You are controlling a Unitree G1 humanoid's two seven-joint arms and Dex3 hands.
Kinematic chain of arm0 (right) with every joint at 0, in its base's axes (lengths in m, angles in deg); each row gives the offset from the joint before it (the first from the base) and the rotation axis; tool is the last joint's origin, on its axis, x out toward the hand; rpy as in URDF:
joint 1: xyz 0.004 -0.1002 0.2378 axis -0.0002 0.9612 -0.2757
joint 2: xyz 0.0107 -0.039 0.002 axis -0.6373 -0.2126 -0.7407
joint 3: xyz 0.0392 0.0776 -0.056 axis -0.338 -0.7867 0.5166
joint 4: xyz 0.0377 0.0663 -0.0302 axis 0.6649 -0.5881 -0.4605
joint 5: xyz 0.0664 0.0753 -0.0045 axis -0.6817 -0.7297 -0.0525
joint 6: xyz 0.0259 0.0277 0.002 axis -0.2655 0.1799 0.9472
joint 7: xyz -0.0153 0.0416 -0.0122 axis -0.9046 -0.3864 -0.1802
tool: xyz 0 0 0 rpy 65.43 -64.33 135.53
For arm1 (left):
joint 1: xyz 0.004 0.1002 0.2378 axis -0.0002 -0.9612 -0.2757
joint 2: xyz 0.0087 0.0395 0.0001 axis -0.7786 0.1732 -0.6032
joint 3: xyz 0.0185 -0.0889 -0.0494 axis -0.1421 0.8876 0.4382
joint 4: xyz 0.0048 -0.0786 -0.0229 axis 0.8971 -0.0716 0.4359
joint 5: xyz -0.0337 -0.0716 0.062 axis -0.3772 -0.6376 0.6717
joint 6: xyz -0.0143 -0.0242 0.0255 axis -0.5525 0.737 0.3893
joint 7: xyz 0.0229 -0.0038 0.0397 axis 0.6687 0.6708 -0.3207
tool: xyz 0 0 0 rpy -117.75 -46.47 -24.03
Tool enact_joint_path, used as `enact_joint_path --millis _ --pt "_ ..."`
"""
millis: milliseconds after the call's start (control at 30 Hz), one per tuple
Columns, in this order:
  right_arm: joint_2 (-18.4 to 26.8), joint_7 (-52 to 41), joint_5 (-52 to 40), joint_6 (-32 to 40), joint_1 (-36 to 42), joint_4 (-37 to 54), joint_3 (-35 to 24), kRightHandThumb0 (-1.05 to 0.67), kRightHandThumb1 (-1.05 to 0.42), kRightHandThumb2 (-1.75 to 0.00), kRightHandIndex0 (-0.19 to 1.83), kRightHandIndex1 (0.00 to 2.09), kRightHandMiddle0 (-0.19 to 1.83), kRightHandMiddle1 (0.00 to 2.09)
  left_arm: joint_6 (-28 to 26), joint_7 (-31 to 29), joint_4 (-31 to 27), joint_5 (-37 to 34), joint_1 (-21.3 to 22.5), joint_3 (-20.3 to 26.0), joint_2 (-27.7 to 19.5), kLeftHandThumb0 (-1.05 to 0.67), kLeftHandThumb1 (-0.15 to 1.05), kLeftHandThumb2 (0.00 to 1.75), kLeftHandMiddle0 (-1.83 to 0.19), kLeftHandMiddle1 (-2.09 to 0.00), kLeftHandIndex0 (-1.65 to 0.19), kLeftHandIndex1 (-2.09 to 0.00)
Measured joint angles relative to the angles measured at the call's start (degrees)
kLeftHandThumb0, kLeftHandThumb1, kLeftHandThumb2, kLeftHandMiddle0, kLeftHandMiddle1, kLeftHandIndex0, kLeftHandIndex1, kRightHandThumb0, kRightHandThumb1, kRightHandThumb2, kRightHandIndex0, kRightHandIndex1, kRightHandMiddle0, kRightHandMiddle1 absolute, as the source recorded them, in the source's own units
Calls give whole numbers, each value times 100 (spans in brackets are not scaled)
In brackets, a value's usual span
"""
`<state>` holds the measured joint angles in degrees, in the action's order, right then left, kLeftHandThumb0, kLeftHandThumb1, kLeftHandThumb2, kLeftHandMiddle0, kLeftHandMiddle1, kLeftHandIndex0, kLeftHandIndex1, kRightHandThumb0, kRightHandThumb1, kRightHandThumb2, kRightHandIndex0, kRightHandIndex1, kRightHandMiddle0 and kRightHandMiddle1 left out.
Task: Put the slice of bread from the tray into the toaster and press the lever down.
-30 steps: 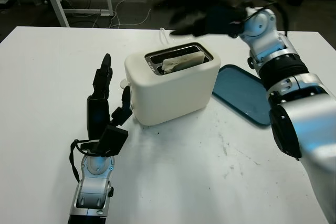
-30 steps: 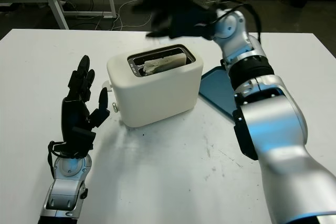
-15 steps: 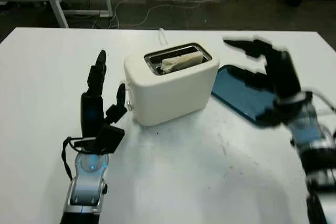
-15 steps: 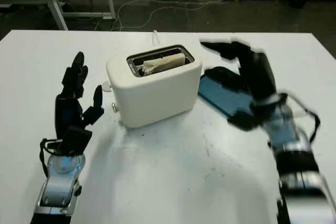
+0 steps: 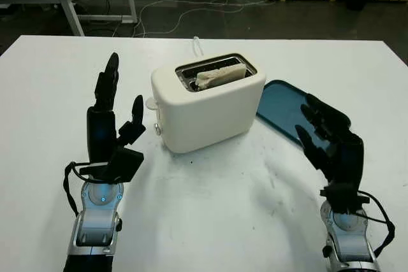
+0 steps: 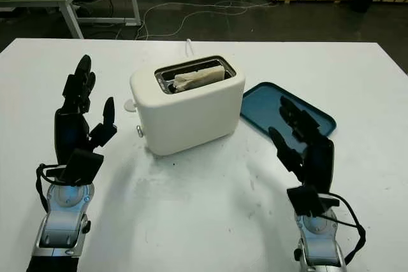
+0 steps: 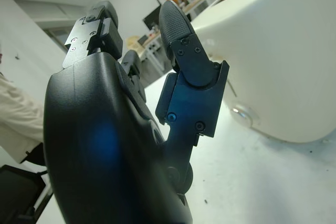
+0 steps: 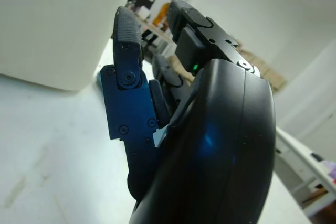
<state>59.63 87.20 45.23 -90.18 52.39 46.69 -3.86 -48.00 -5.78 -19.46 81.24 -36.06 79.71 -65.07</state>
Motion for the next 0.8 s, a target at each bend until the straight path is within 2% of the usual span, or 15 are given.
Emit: enact_joint_path --millis 167,233,333,400,500,600,700,800 --pt "-80 -430 -407 857 -6 353 21 -53 -92 -32 50 0 48 0 -10 -71 0 27 0 15 -127 -61 92 70 -1 -46 -12 -16" --pt "-122 -500 -443 1003 -20 418 28 -52 -92 -33 49 0 47 0 -145 -107 -48 192 -3 15 -227 -61 92 70 -1 -60 -15 -20" --pt "-176 -542 -432 1042 -83 415 40 -53 -92 -32 46 0 45 0 -543 -106 -279 694 -38 18 -422 -55 92 61 -10 -75 -27 -27" --pt "-193 -566 -430 1042 -153 410 45 -53 -92 -32 45 0 45 0 -590 -59 -331 989 -62 27 -566 -49 92 51 -21 -79 -38 -31" --pt "-204 -601 -428 1042 -206 399 46 -54 -92 -31 45 0 44 0 -542 145 -328 1425 -84 39 -809 -32 92 34 -46 -74 -60 -33" --pt "-219 -614 -420 1041 -218 334 44 -53 -92 -31 44 0 44 0 -524 304 -382 1957 -91 51 -1118 -23 92 20 -61 -64 -71 -30" --pt "-264 -616 -420 1041 -237 303 42 -53 -92 -31 44 0 44 0 -536 293 -584 2447 -106 45 -1415 -22 92 12 -66 -61 -75 -27" --pt "-289 -616 -419 1041 -245 303 34 -52 -92 -31 44 0 44 0 -586 -37 -769 2525 -109 45 -1682 -22 92 10 -65 -60 -74 -25"
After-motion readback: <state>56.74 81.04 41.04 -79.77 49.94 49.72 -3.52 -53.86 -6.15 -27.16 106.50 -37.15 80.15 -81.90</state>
